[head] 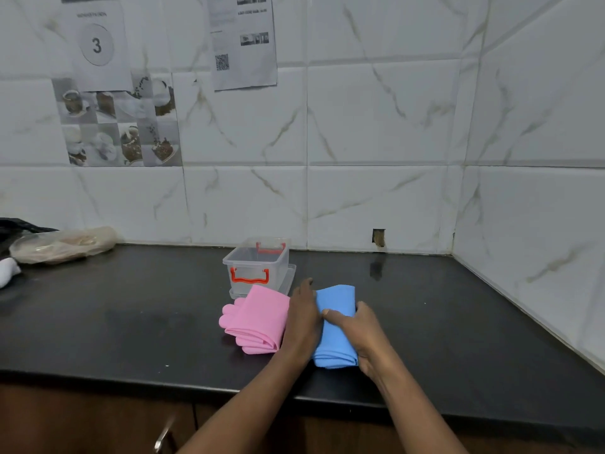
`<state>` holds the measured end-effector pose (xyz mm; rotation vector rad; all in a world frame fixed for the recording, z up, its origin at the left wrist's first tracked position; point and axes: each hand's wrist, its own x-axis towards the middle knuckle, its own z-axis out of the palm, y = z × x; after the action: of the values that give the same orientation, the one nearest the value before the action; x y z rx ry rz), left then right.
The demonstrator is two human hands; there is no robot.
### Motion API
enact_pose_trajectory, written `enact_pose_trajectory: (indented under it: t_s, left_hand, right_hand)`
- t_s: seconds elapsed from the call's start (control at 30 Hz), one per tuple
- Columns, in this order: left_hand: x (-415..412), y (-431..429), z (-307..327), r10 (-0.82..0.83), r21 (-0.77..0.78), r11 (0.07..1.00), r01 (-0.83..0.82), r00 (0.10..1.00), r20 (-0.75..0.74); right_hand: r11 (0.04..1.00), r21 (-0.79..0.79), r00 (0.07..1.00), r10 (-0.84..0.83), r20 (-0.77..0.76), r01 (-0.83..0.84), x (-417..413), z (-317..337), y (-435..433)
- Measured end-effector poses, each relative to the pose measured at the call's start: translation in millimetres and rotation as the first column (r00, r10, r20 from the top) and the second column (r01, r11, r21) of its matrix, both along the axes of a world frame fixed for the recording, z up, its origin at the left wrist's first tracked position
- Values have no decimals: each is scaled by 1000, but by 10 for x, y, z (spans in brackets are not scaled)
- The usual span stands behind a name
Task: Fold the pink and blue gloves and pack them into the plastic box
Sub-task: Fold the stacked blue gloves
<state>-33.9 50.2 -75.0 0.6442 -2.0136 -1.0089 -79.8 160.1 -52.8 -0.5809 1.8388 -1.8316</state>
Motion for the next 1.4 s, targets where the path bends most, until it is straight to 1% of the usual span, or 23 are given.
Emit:
enact_pose_trajectory:
  t_s: [0.03,0.1,0.17,0.2,0.23,0.3,0.33,0.37,0.4,0.43,0.47,0.6,0.7,0.83,0.9,0.97,1.03,1.17,1.2,1.23,1.3,1.33,1.4]
  left_hand:
    - [19,27,14,-28,35,999,29,999,-34]
    - [31,76,45,-16,-13,1000,15,998,-65]
    - [53,112,130,79,-82,993,-90,989,-126]
    - [85,120,203,125,-59,989,-138,975,-183]
    - [128,116,288,165,5,986,-168,959,-232]
    - [243,53,466,188,304,946,-112,954,-232]
    - [325,10,560,109,510,860,29,965,-238]
    - [401,-35,634,-32,689,680,252,948,-316]
    - [493,-57,697,-143,777,463,426,901,-409]
    - [575,-64,743,-203,797,323,510,860,-468]
    - [636,-89,776,-251,791,284,542,838,-485]
    - [781,-425,1003,-304,771,519,370,922,-238]
    - [877,-793,1167,-285,741,603,297,947,-147]
    - [984,-1185,1114,-260,752,622,220,963,-67]
    - [1006,-1276,957,-254,782,600,168,967,-13]
    - [995,-1328,734,-255,808,575,129,966,28]
    - [1001,-1340,563,-240,828,554,84,969,62]
    - [1017,-1340,557,-198,826,540,165,978,-65]
    - [1018,-1340,591,-185,819,538,199,976,-116]
    - [1016,-1339,634,-171,806,547,226,973,-157]
    - [1015,-1334,758,-148,767,587,259,966,-213]
    - [1021,-1342,824,-139,746,610,266,963,-231]
    - [1033,-1367,936,-109,705,663,252,964,-241]
  right_hand:
    - [999,-35,1000,-10,6,10,1,-32,9]
    - [995,-83,999,-51,-8,51,6,-76,39]
    - [984,-166,998,-65,16,66,6,-72,82]
    - [973,-222,998,-58,39,65,-6,-46,112]
    - [958,-283,997,-41,61,57,-26,-4,140]
    - [919,-393,995,18,99,23,-63,118,192]
    - [904,-428,992,54,114,0,-65,191,207]
    - [894,-447,987,89,131,-21,-52,256,207]
    - [892,-451,982,116,149,-37,-24,309,188]
    - [895,-444,976,138,168,-50,16,348,155]
    - [901,-429,969,163,184,-70,70,382,104]
    - [930,-337,952,226,205,-148,304,534,-250]
    - [949,-255,965,226,134,-187,440,667,-610]
    - [965,-102,969,245,11,-243,564,682,-955]
    - [981,52,972,191,-138,-186,583,572,-1054]
    - [964,255,926,164,-341,-77,592,432,-1095]
    - [937,349,891,171,-420,-16,593,336,-1093]
    - [874,480,814,222,-537,79,571,404,-1076]
    - [891,452,837,218,-502,39,567,446,-1078]
    - [933,357,895,198,-400,-46,554,490,-1083]
    - [975,84,975,212,-65,-207,559,589,-1066]
    - [966,-23,963,260,72,-259,560,621,-1039]
    - [933,-188,911,346,225,-308,556,612,-1011]
